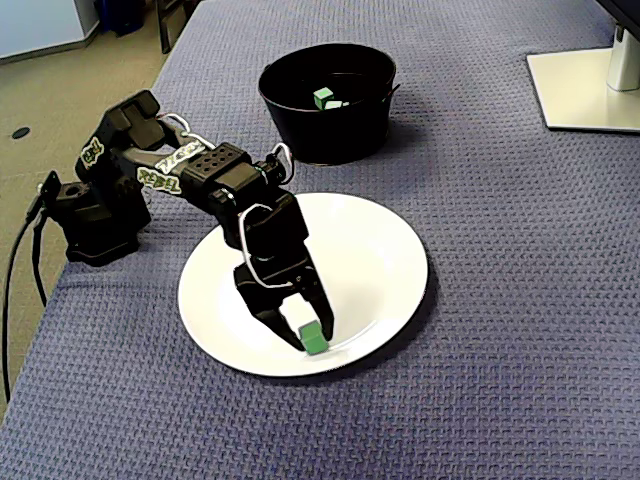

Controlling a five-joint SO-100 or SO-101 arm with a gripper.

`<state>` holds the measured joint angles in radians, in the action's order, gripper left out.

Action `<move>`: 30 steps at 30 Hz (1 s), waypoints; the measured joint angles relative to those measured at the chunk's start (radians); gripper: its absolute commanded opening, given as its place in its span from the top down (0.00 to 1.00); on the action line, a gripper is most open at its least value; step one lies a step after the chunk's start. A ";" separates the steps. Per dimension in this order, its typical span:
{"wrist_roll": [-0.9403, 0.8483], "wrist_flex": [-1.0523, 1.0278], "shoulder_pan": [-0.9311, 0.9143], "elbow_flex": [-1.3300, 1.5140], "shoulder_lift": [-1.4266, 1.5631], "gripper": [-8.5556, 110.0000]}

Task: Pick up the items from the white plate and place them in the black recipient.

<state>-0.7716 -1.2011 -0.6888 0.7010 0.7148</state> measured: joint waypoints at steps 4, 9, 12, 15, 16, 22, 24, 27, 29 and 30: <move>0.071 -0.037 -0.012 -0.015 0.156 0.93; 0.141 -0.124 0.067 -0.061 0.425 0.93; 0.163 -0.164 0.190 -0.067 0.594 0.93; 0.190 -0.178 0.357 -0.067 0.736 0.93; 0.204 -0.178 0.417 -0.067 0.778 0.93; 0.239 -0.092 0.765 0.038 0.974 0.93; 0.233 -0.052 0.879 0.100 0.989 0.93; 0.204 0.015 1.039 0.207 0.994 0.93; 0.173 0.049 1.129 0.279 0.994 0.93; 0.155 0.063 1.167 0.313 0.991 0.93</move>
<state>-0.6167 -1.1382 0.4786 1.0140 1.7058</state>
